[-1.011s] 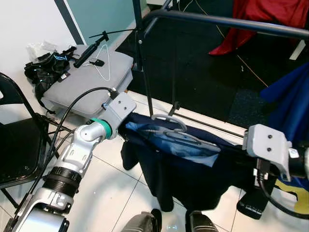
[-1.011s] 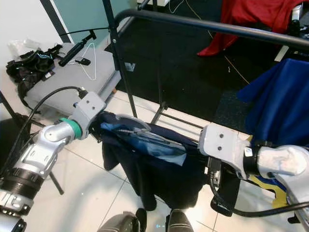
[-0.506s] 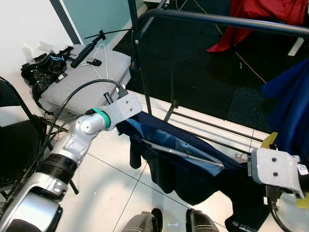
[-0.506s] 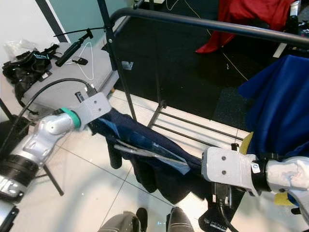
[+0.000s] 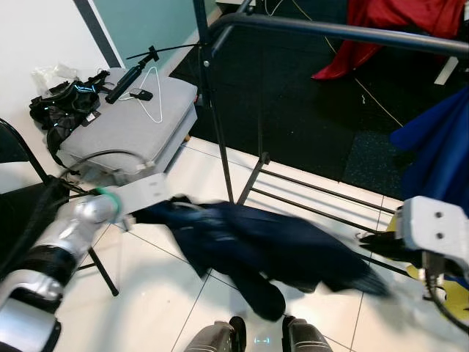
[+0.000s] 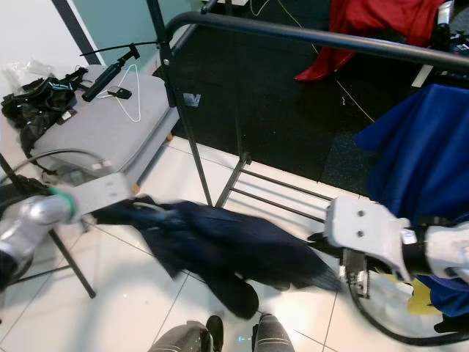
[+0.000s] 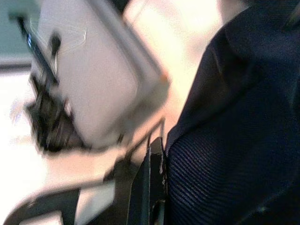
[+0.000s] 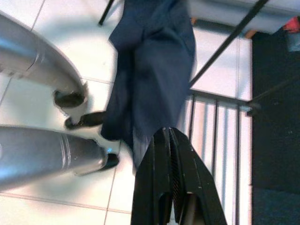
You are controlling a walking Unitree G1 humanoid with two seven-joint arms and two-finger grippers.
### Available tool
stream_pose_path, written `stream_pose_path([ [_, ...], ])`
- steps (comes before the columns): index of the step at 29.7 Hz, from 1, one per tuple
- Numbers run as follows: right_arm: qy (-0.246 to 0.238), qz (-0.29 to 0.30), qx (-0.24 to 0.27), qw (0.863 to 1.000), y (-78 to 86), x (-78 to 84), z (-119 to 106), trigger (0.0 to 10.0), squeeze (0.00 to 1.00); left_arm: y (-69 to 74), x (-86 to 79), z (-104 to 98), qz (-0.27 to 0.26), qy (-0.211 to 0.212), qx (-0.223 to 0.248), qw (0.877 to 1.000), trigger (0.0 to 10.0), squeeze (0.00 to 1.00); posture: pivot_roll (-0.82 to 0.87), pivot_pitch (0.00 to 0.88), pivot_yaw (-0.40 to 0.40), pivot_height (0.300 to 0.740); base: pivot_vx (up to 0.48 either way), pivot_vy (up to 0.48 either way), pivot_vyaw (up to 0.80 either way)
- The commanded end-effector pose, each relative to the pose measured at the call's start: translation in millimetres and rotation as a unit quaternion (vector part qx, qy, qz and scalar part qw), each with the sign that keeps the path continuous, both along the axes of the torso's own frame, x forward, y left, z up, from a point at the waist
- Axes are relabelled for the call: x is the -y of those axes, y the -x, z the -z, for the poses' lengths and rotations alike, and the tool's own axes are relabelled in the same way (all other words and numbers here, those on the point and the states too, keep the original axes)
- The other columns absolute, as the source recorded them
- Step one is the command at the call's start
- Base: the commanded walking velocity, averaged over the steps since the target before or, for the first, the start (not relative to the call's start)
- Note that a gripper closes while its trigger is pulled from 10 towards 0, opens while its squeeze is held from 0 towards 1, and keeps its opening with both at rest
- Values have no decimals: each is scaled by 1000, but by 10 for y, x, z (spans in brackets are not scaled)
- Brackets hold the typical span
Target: Hang hanger
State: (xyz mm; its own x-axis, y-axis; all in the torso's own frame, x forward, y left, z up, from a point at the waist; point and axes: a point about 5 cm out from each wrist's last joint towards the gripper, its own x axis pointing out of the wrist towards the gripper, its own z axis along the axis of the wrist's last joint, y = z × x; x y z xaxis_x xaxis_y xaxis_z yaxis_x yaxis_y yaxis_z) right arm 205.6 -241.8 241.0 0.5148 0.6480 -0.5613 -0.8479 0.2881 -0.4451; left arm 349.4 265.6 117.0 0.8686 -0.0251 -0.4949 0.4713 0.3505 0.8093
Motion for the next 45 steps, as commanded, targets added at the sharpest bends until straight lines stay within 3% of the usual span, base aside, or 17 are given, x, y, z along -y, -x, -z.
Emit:
stream_pose_path([
  [1, -46, -17, 18, 999, 17, -74, -115, 10000, 0, 15, -161, -26, -26, -22, 7, 999, 10000, 0, -173, 105, 208, 740, 0, 0, 0],
  [4, -124, -13, 69, 990, -71, -153, -309, 10000, 0, -41, 20, -52, -29, 79, 7, 996, 10000, 0, -176, 104, 206, 740, 0, 0, 0],
  [6, -148, -21, 86, 985, -118, -252, -324, 10000, 0, -101, 354, -151, 7, 205, 13, 979, 10000, 0, -172, 106, 206, 740, 0, 0, 0],
  [7, -148, -21, 86, 985, -118, -252, -324, 10000, 0, -101, 354, -151, 7, 205, 13, 979, 10000, 0, -172, 106, 206, 740, 0, 0, 0],
  [9, -147, -26, 87, 985, -146, -329, -247, 10000, 0, -130, 593, -291, 38, 284, 24, 958, 10000, 0, -168, 105, 206, 740, 0, 0, 0],
  [11, -147, -26, 87, 985, -146, -329, -247, 10000, 0, -130, 593, -291, 38, 284, 24, 958, 10000, 0, -168, 105, 206, 740, 0, 0, 0],
  [13, -168, -19, 97, 981, -228, -446, -159, 10000, 0, -207, 772, -548, 51, 358, 59, 930, 10000, 0, -161, 107, 197, 740, 0, 0, 0],
  [18, -218, 6, 120, 968, -337, -527, -129, 10000, 0, -292, 852, -802, 53, 401, 103, 909, 10000, 0, -157, 107, 192, 740, 0, 0, 0],
  [22, -306, 52, 140, 940, -511, -765, -16, 10000, 0, -316, 977, -1241, 76, 480, 146, 862, 10000, 0, -155, 108, 188, 740, 0, 0, 0],
  [28, -345, 48, 132, 928, -481, -1007, 84, 10000, 0, -143, 1131, -1491, 151, 524, 114, 831, 10000, 0, -149, 112, 189, 740, 0, 0, 0],
  [33, -346, 35, 118, 930, -419, -1107, 144, 10000, 0, -84, 1258, -1542, 182, 535, 99, 819, 10000, 0, -153, 114, 188, 740, 0, 0, 0],
  [34, -321, 19, 99, 942, -339, -1162, 254, 10000, 282, -49, 1433, -1593, 207, 550, 91, 804, 10000, 0, -156, 115, 186, 740, 0, 0, 0],
  [36, -321, 19, 99, 942, -339, -1162, 254, 10000, 282, -49, 1433, -1593, 207, 550, 91, 804, 10000, 0, -156, 115, 186, 740, 0, 0, 0],
  [37, -307, 11, 91, 947, -305, -1170, 298, 10000, 725, -41, 1496, -1613, 213, 556, 89, 799, 10000, 0, -156, 115, 186, 740, 0, 0, 0],
  [38, -307, 11, 91, 947, -305, -1170, 298, 10000, 725, -41, 1496, -1613, 213, 556, 89, 799, 10000, 0, -156, 115, 186, 740, 0, 0, 0],
  [39, -279, 7, 78, 957, -255, -1146, 384, 10000, 1000, -29, 1605, -1664, 222, 568, 85, 788, 10000, 0, -164, 119, 187, 740, 0, 0, 0],
  [45, -239, -4, 46, 970, -131, -1118, 522, 10000, 1000, 60, 1805, -1822, 249, 589, 72, 765, 10000, 0, -164, 122, 187, 740, 0, 0, 0],
])
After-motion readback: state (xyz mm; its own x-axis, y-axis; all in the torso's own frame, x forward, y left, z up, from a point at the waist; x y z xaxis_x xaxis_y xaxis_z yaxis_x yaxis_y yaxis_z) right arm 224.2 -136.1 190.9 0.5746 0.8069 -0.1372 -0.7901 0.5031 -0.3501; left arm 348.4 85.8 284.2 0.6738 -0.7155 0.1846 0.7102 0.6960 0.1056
